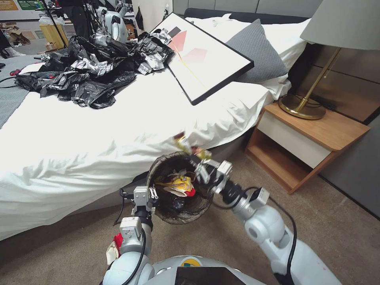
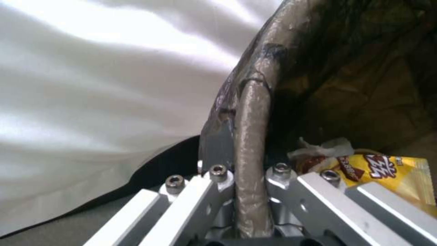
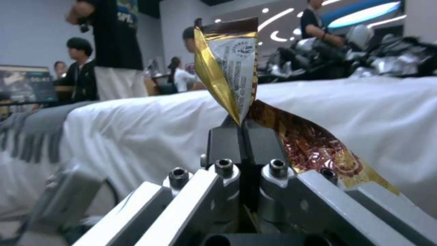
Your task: Pick up the trash bin, then pick up the garbage from the floor and place it into the trash bin.
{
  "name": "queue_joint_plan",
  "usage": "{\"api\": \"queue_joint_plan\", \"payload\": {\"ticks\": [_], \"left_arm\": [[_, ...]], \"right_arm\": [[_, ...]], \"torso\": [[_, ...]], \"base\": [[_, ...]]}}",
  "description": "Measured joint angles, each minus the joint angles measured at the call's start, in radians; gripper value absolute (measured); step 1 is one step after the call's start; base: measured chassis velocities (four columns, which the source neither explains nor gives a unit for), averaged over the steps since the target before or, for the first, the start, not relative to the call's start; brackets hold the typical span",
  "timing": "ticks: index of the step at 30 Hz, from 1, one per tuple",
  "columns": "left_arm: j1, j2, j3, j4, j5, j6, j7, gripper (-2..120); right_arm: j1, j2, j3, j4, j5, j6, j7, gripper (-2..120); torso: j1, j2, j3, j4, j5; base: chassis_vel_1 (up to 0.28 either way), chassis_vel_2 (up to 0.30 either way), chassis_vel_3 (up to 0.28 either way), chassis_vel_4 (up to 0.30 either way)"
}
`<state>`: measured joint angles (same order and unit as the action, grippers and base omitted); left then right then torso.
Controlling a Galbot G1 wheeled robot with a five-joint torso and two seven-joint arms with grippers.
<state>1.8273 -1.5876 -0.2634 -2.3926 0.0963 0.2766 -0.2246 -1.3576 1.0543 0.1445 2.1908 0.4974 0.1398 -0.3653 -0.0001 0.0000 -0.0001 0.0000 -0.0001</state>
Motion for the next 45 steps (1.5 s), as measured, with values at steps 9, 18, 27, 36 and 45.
{"api": "queue_joint_plan", "payload": {"ticks": [9, 18, 27, 36, 45], "left_arm": [[0.000, 0.000, 0.000, 0.000, 0.000, 0.000, 0.000, 0], [0.000, 0.000, 0.000, 0.000, 0.000, 0.000, 0.000, 0], [0.000, 0.000, 0.000, 0.000, 0.000, 0.000, 0.000, 0], [0.000, 0.000, 0.000, 0.000, 0.000, 0.000, 0.000, 0], [0.000, 0.000, 0.000, 0.000, 0.000, 0.000, 0.000, 0]], "right_arm": [[-0.046, 0.000, -0.077, -0.059, -0.085, 0.025, -0.008, 0], [-0.051, 0.013, -0.086, -0.111, -0.112, 0.037, -0.008, 0], [-0.039, 0.035, -0.073, -0.188, -0.132, 0.041, 0.005, 28], [-0.038, 0.033, -0.061, -0.187, -0.133, 0.041, 0.008, 59], [-0.048, 0.034, -0.055, -0.160, -0.138, 0.045, 0.017, 92]], "torso": [[0.000, 0.000, 0.000, -0.0001, 0.0001], [0.000, 0.000, 0.000, 0.0000, 0.0001], [0.000, 0.000, 0.000, 0.0000, 0.0001], [0.000, 0.000, 0.000, 0.0000, 0.0001], [0.000, 0.000, 0.000, 0.0000, 0.0001]], "base": [[0.000, 0.000, 0.000, 0.000], [0.000, 0.000, 0.000, 0.000], [0.000, 0.000, 0.000, 0.000], [0.000, 0.000, 0.000, 0.000], [0.000, 0.000, 0.000, 0.000]]}}
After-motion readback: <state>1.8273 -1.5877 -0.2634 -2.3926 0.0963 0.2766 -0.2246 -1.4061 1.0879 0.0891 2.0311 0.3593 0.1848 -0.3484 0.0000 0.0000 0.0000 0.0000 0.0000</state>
